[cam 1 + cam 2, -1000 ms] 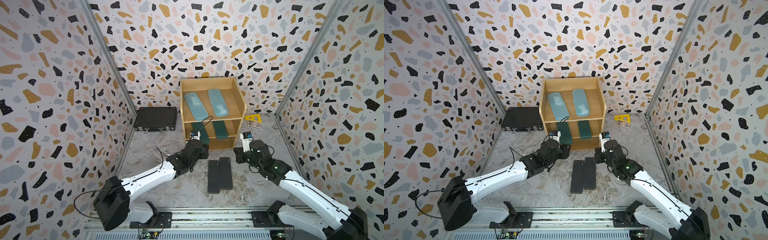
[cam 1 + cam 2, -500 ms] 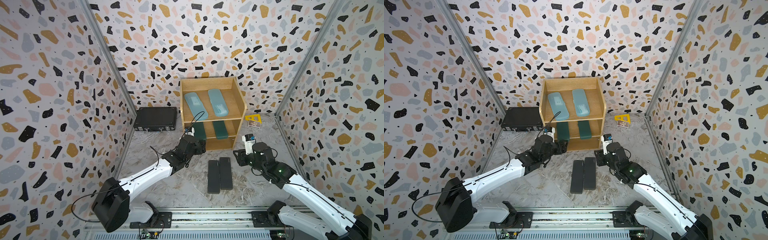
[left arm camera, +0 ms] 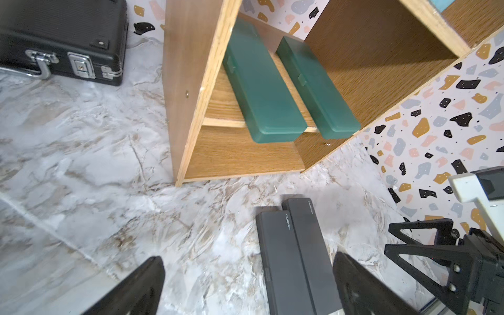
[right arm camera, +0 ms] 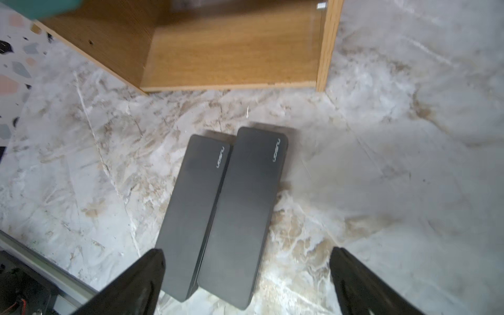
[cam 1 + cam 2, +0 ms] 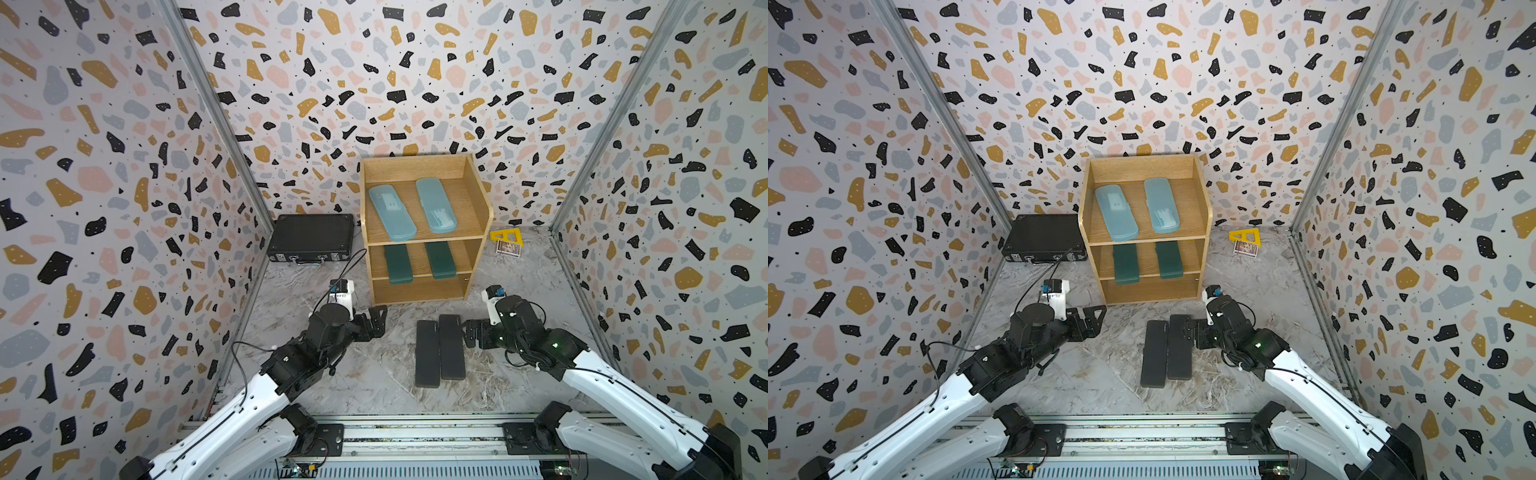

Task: Place the pencil cases on the shelf according to color
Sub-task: Adjust the pencil case on the shelf, then pick up the pencil case from the center of the board.

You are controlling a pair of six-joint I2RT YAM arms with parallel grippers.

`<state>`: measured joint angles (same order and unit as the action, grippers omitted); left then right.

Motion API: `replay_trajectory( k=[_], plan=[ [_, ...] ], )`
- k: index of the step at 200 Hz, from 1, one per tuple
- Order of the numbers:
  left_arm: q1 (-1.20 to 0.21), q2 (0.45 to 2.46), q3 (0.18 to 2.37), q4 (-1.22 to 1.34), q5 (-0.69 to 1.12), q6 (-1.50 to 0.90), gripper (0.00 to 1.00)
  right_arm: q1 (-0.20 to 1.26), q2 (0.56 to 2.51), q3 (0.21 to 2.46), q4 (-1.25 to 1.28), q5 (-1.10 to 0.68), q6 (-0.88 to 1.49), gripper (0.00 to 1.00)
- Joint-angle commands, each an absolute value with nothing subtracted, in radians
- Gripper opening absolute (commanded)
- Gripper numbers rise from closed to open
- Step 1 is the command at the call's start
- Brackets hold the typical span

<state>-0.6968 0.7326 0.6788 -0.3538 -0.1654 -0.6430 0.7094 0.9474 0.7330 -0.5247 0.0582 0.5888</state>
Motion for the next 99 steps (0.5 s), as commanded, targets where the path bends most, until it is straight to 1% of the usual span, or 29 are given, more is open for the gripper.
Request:
replay_trajectory(
  k=[1,56,99],
  plan=[
    [-0.699,0.717,0.642,-0.430,-0.161,-0.662,0.99,0.758,0.985,0.730,-0.633,0.163,0.701,1.00],
    [-0.699,0.717,0.548,-0.416,-0.142,-0.730,1.00,0.848,1.142,0.707,-0.611,0.184,0.830,1.00],
    [-0.699,0.695,0.507,-0.415,-0.165,-0.752,1.00,0.945,1.225,0.684,-0.557,0.251,0.904,1.00]
  ],
)
